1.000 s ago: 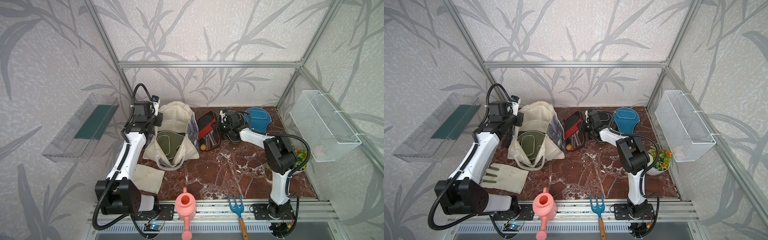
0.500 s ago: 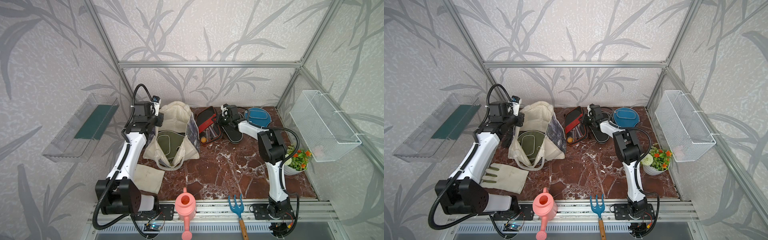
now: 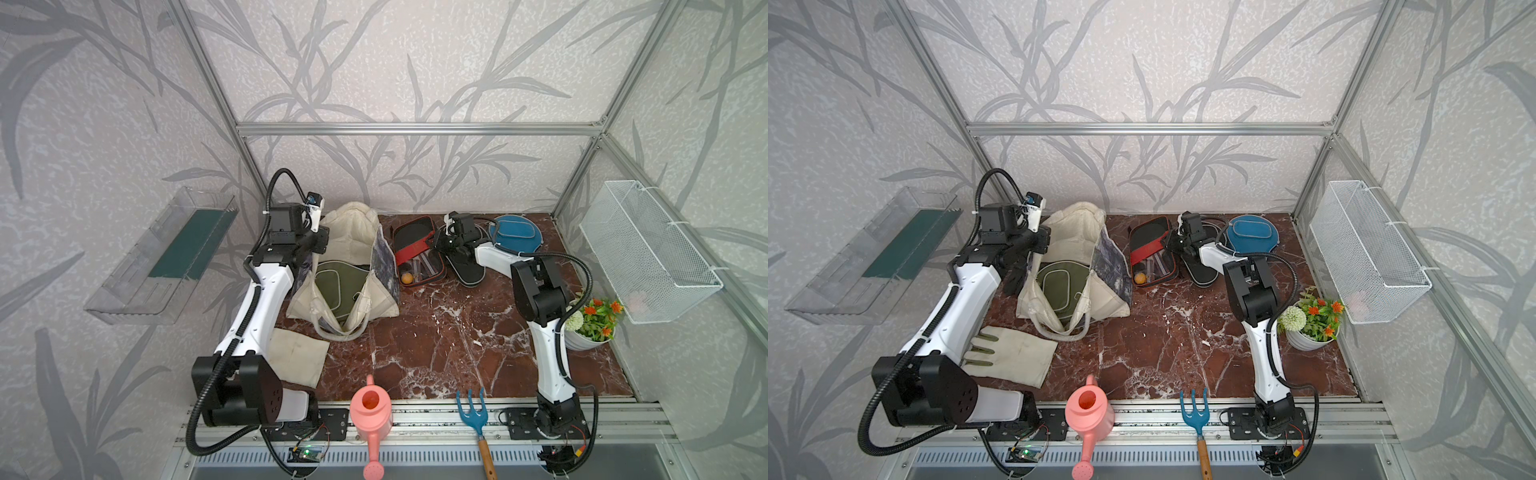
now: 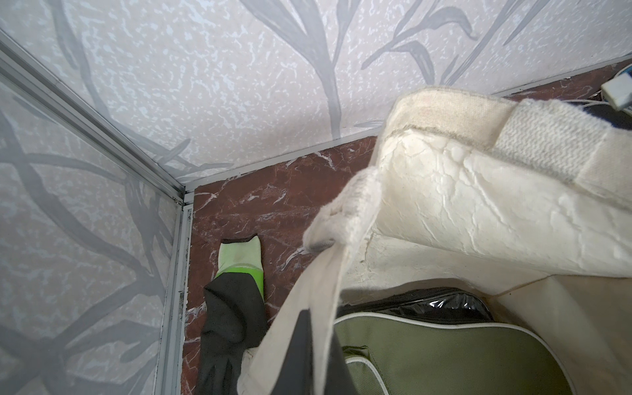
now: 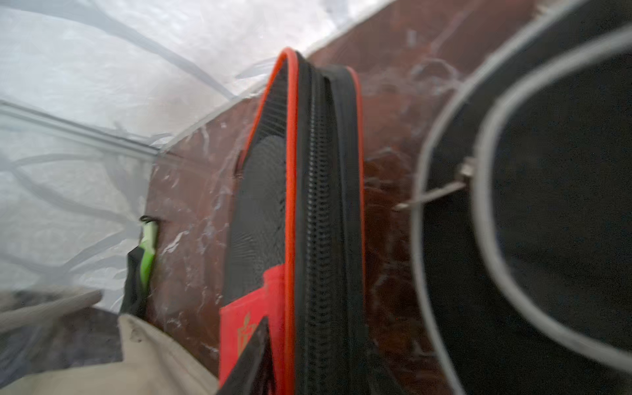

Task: Remove the ping pong set from the canvas bag
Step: Place the ping pong set at the center of the board.

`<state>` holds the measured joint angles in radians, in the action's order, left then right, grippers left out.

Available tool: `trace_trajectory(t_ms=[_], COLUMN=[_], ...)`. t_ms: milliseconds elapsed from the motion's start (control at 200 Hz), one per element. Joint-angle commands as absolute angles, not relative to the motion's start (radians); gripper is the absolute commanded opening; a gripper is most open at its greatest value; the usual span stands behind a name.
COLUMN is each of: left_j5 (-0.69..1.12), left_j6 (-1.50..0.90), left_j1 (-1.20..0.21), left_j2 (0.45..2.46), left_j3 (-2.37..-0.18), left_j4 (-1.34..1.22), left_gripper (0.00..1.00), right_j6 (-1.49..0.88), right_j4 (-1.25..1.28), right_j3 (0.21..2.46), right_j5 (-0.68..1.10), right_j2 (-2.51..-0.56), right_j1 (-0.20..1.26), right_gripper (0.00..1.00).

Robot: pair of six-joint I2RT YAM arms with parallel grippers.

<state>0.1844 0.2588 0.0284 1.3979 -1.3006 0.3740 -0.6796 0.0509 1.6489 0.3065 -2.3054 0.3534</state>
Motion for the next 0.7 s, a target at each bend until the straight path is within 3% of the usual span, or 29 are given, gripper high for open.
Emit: trace_trajectory(t_ms=[0,535,605,700], left_j5=[0.237,0.273,0.271,0.266], left_j6=[0.259,0.250,0.254,0.260], left_j1=[0.024,0.023,0.024,0.024], left_j2=[1.379,1.377,1.371,1.364], left_j3=[-1.330,-1.341,-1.344,-1.343], left_j4=[0.284,0.281,0.284,0.288], left_gripper=[0.00,0.00,0.00,0.00], right_j6=[-0.646,-0.518,-0.501,-0.476], right_j4=[-0.063,-0.165,-0.178,-0.190], right_j3=[1.604,1.657,1.666,1.668], right_j5=[0.236,0.174,0.170,0.178], right_j2=[-2.350,-2.258,-2.234,-2.189], right_j1=[0.357,0.327,0.327,0.329], right_gripper=[0.48,0.54,0.59,0.75])
